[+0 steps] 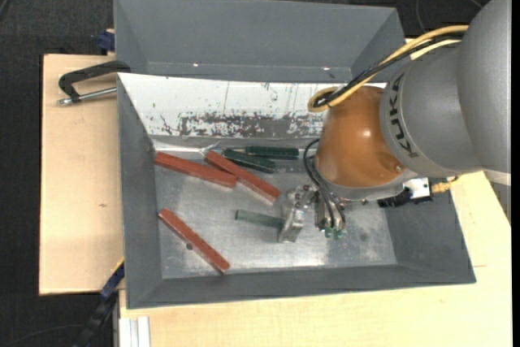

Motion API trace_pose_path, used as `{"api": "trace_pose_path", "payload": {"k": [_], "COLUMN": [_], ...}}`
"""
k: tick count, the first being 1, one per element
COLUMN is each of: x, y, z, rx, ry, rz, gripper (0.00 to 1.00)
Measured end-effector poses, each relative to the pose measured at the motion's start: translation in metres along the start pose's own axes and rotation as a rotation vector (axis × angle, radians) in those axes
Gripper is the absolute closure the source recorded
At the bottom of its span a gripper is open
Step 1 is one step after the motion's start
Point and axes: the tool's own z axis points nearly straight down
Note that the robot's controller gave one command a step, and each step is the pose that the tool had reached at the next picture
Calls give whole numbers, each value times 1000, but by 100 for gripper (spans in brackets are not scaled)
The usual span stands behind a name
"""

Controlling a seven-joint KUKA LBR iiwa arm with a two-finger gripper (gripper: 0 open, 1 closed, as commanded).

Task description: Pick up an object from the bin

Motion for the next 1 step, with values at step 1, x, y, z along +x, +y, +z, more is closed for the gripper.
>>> {"api": "trace_pose_path", "payload": {"k": [1], "x": [-5], "y": [-27], "z": [-143], "rx": [-2], "ry": [-14], "rz": [1], "gripper": [100]}}
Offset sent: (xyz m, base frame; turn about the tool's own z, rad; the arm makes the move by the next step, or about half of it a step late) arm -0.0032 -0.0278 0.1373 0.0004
